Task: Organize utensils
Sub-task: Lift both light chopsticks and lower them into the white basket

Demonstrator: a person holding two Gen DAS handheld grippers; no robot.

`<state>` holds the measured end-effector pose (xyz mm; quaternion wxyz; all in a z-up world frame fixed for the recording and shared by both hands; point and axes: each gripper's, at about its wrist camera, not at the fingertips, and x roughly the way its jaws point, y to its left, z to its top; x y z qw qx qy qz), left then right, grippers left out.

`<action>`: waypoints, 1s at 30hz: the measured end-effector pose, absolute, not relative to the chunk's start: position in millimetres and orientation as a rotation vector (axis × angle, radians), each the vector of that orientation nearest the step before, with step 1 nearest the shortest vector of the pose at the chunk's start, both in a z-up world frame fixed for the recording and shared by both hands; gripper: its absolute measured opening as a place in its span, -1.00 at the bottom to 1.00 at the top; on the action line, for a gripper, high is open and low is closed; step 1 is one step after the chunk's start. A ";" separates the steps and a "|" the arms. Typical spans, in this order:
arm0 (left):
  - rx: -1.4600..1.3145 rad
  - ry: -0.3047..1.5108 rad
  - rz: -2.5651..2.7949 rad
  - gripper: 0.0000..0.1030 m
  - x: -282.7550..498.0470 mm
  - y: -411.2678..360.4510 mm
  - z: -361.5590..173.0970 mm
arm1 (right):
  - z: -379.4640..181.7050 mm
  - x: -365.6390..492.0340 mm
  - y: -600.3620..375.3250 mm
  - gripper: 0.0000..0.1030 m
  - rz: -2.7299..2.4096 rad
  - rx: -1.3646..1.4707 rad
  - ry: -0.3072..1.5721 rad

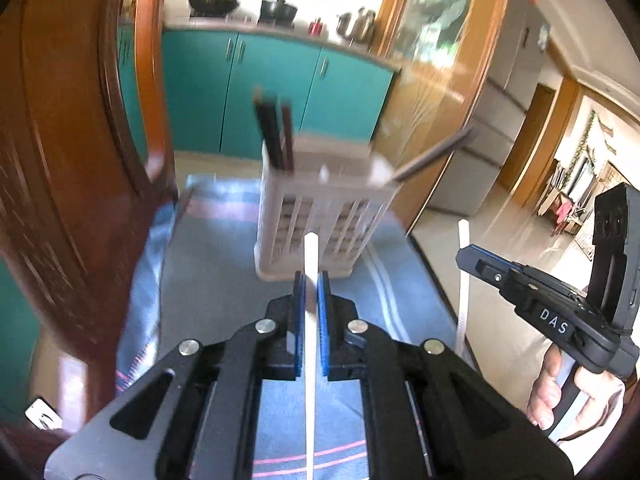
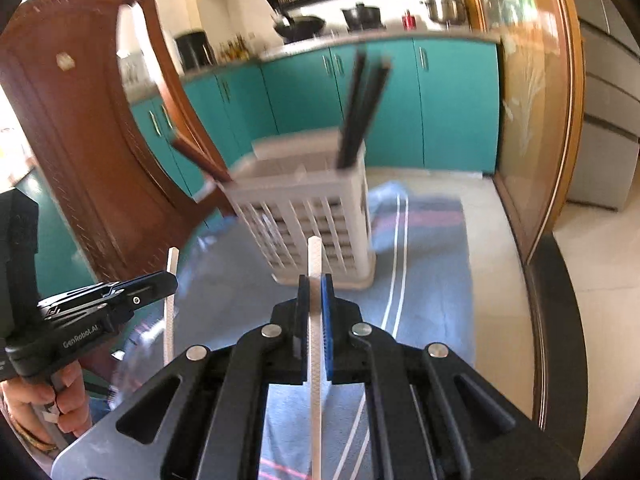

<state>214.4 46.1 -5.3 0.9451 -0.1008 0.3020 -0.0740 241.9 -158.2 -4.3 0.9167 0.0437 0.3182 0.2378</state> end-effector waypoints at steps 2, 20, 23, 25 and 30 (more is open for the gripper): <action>-0.192 0.566 -0.154 -0.87 208.9 43.0 17.7 | 13.1 233.0 -162.2 -0.87 0.501 0.104 0.616; -0.085 0.203 -0.040 -0.87 282.5 32.7 167.7 | 181.9 290.8 -169.7 -0.87 0.387 0.195 0.149; -0.086 0.258 -0.007 -0.87 299.5 36.5 138.0 | 154.1 307.3 -162.6 -0.87 0.376 0.188 0.210; -0.090 0.295 0.000 -0.86 308.0 38.0 117.4 | 134.0 312.1 -159.0 -0.87 0.374 0.183 0.246; -0.099 0.344 0.004 -0.85 310.7 37.5 94.1 | 102.2 313.7 -151.4 -0.87 0.388 0.148 0.301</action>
